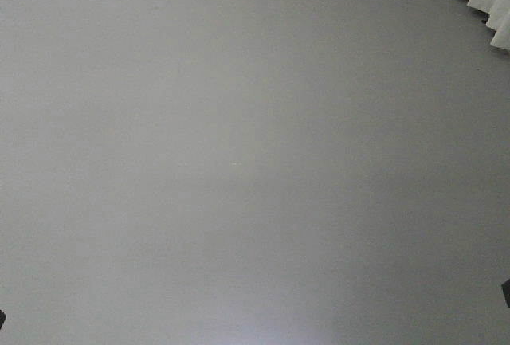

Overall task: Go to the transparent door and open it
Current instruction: 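Drive the base forward across the grey floor, turning toward the door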

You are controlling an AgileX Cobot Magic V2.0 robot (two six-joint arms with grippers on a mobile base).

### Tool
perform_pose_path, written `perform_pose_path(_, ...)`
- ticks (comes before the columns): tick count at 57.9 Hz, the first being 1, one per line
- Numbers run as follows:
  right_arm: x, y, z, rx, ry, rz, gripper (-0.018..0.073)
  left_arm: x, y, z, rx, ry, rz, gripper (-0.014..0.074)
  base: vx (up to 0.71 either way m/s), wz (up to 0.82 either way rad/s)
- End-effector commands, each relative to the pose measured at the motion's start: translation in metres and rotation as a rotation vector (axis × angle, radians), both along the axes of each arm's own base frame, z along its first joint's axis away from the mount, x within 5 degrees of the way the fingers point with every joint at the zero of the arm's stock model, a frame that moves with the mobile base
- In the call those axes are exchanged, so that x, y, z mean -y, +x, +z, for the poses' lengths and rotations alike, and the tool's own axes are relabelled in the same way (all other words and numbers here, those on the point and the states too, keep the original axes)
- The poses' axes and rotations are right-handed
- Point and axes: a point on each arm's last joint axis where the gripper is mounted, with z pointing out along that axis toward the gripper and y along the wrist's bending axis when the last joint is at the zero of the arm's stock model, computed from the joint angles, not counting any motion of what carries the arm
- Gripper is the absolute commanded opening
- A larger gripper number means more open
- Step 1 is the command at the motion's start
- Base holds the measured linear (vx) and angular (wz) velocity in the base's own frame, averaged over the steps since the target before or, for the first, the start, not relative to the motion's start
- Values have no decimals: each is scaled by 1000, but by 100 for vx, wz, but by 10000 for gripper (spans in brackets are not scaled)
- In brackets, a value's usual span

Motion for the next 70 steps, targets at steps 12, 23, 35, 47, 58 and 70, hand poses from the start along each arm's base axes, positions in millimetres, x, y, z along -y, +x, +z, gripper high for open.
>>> perform_pose_path(12,0,-1,4,83,-27,-6,-5,0,1,-2,64,-18,-6,-6,0,0)
perform_pose_path(23,0,-1,4,83,-27,-6,-5,0,1,-2,64,-18,-6,-6,0,0)
perform_pose_path(35,0,-1,4,83,-27,-6,-5,0,1,-2,64,-18,-6,-6,1,-1)
perform_pose_path(47,0,-1,4,83,-27,-6,-5,0,1,-2,64,-18,-6,-6,6,-1)
perform_pose_path(58,0,-1,4,83,-27,-6,-5,0,1,-2,64,-18,-6,-6,14,-4)
perform_pose_path(70,0,-1,4,83,-27,-6,-5,0,1,-2,64,-18,-6,-6,23,-7)
